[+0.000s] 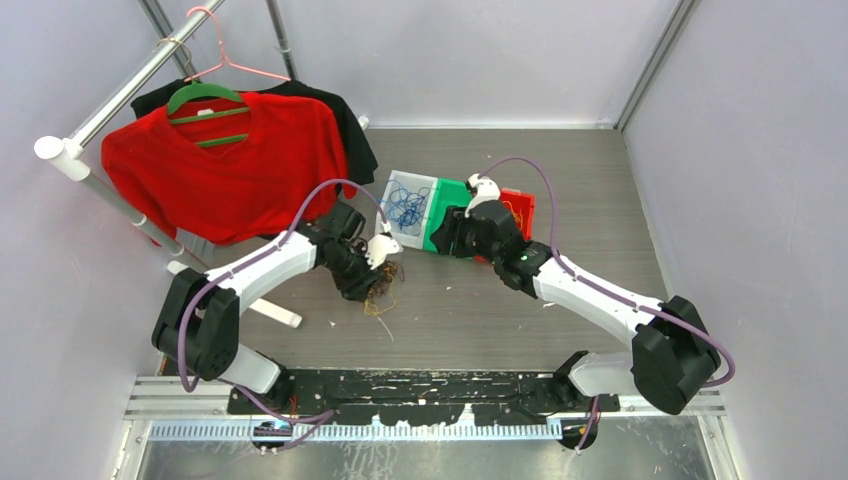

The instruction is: Untangle the cables

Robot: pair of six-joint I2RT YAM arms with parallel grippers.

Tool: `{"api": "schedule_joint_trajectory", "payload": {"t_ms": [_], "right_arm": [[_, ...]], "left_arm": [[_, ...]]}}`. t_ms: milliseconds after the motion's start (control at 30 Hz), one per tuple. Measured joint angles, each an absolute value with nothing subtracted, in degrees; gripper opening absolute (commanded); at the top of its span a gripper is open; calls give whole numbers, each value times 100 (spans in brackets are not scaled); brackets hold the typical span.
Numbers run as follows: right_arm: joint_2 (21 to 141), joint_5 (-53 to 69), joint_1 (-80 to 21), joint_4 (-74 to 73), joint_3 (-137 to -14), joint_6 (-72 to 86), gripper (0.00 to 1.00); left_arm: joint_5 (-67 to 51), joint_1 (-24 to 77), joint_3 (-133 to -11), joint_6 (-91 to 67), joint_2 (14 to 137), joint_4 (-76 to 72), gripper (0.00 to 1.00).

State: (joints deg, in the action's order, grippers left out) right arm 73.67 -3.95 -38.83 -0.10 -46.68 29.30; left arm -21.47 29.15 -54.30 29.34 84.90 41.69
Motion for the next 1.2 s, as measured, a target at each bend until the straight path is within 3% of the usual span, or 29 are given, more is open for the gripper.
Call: {"api": "schedule_joint_trajectory", "payload": {"t_ms": [67, 200, 567, 833, 1200], "right_arm": [[7367, -392, -3883, 10, -4668, 2952, 53], [7367, -377, -3885, 115, -4665, 2995, 53], [7693, -51, -4276, 696, -4672, 2851, 60], [7647, 499, -4838, 1984, -4670, 2630, 66], [7406, 998, -5417, 2655, -4672, 2255, 65]], "left_arm": [[-2091, 2912, -5430, 3013, 8490, 4150, 12], [-2023, 2912, -5433, 3190, 8388, 4270, 0], [-2126, 2912, -6818, 3500, 6875, 6038, 0], [-2314, 2912, -8423, 3503, 6781, 7164, 0], [-2491, 2912, -9813, 3570, 6766, 7417, 0]]}}
